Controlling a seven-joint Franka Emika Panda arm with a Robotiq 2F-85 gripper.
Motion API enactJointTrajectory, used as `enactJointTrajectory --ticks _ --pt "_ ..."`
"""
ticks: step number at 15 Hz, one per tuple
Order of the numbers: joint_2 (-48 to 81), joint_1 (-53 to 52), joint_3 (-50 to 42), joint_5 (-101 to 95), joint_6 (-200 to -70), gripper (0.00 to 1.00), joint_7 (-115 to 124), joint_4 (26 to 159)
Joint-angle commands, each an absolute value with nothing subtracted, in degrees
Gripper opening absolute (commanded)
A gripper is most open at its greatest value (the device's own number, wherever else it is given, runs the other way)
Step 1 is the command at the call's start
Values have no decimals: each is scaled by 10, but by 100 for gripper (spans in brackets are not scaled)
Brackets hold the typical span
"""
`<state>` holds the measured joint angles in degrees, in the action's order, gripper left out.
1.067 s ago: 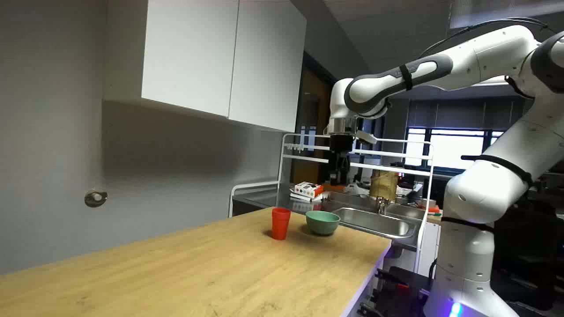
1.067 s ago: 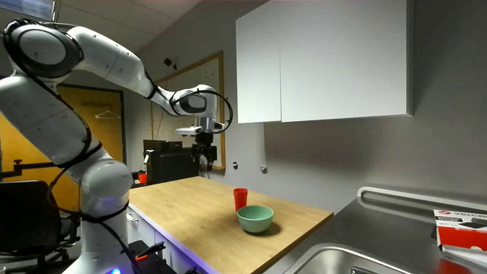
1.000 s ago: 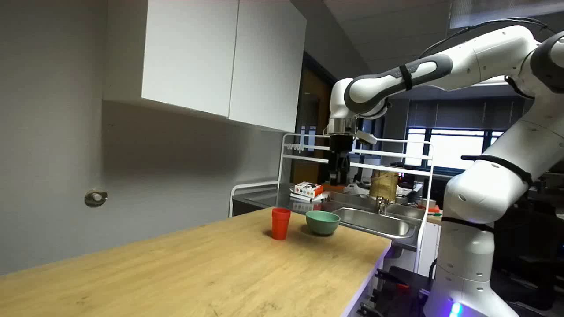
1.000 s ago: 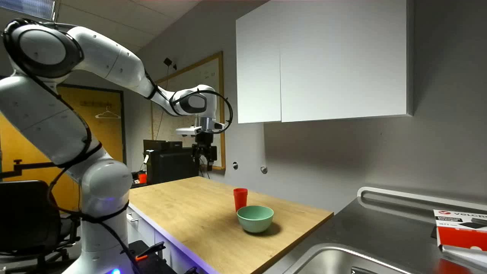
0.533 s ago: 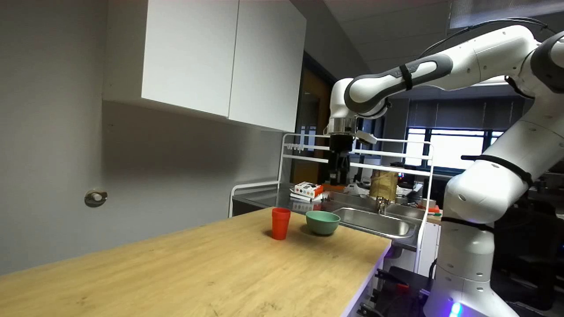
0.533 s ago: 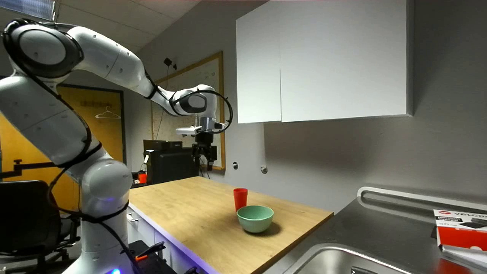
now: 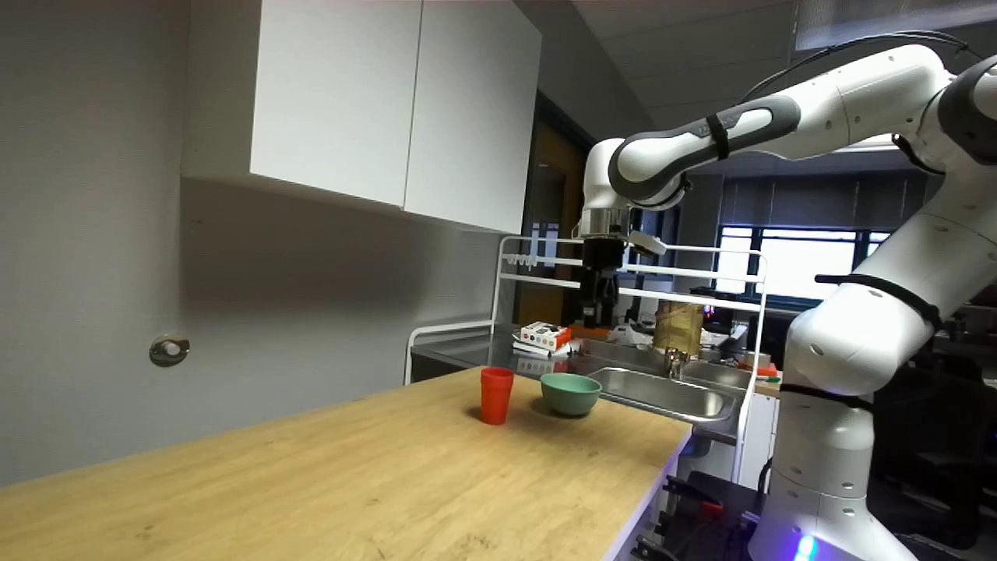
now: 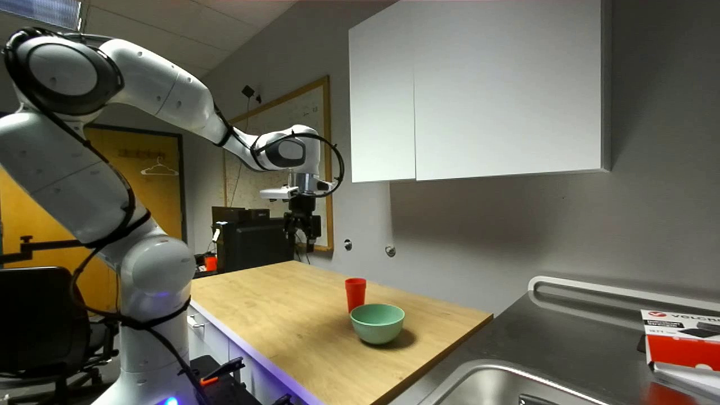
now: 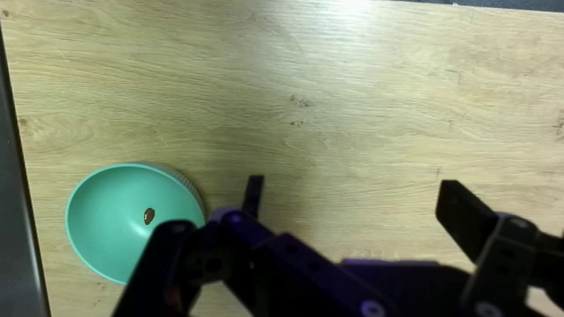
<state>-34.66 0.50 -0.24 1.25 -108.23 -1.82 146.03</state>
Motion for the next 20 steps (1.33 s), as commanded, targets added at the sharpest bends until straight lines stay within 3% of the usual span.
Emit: enactJointTrajectory --ticks 1,10,20 --pt "-346 3 -4 11 -1081 100 -17 1459" --pt "-299 8 7 15 -1128 100 26 1438" --pt "-156 -6 26 41 -1211 100 86 1349"
